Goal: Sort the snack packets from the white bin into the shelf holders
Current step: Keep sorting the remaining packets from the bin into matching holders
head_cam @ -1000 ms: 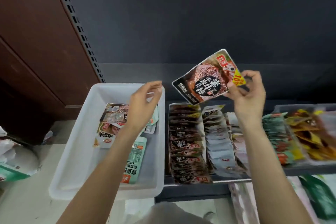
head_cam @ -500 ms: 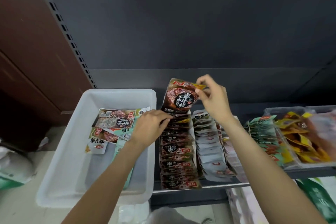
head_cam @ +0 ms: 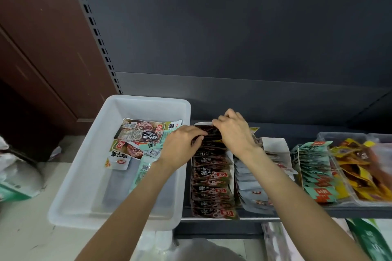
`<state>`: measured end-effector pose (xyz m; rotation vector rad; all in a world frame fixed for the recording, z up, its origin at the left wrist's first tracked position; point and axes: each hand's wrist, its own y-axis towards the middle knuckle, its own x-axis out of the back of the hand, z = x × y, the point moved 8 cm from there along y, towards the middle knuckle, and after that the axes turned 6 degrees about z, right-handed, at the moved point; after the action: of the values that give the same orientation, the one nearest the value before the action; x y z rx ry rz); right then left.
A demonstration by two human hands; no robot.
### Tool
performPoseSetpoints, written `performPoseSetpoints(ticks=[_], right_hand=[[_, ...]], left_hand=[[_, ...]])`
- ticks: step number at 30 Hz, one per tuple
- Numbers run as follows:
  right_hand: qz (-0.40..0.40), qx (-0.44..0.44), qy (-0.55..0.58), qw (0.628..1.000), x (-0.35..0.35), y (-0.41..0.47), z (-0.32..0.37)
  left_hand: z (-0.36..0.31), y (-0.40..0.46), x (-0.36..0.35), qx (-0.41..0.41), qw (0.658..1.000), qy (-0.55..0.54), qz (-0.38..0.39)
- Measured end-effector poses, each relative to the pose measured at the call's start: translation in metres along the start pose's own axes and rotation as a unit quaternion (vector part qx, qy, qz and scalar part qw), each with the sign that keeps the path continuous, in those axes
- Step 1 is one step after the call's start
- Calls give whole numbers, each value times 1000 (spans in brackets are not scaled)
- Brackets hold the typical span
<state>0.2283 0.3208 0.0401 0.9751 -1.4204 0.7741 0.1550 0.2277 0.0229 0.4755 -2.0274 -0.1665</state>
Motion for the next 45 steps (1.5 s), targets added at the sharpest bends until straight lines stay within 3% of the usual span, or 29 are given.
performPoseSetpoints(ticks=[4,8,10,14,19,21,25,28,30,32,34,35,37,39,41,42,45], right_hand=[[-119,-24,64,990,21,-10,-1],[-236,72,185,951,59,-6,44],[-201,122,229,945,55,12,77],[-61,140,259,954,7,61,138],[219,71,196,953,-104,110,179],[273,28,158,949,-136,116,175],[278,23,97,955,-153,108,177],[229,100,-47,967,-125,93,191],[206,163,-65,963,-97,83,197],[179,162,-3,970,-64,74,187],[89,84,136,983,-27,67,160],[34,29,222,974,-11,61,143],[-24,-56,410,910,1,50,112],[-2,-86,566,820,-4,43,97],[55,-88,653,750,-13,37,93],[83,-74,661,742,-15,33,92],[129,-22,619,774,-14,21,89]], left_hand=[[25,-21,30,45,995,-41,-77],[83,-62,68,145,975,-45,-163],[120,-81,76,212,963,-30,-166],[178,-103,64,295,952,-12,-85],[198,-90,42,240,971,4,3],[205,-83,37,218,976,2,9],[220,-75,13,208,973,12,103],[221,-79,-12,186,960,62,200],[211,-83,-13,164,960,80,211],[193,-83,9,158,975,71,143],[177,-84,44,180,981,60,42],[169,-85,60,183,982,38,4],[154,-86,80,193,979,-64,-23],[140,-85,83,206,954,-217,3],[126,-82,84,206,934,-292,18],[120,-80,85,204,932,-299,19],[111,-77,83,213,922,-322,15]])
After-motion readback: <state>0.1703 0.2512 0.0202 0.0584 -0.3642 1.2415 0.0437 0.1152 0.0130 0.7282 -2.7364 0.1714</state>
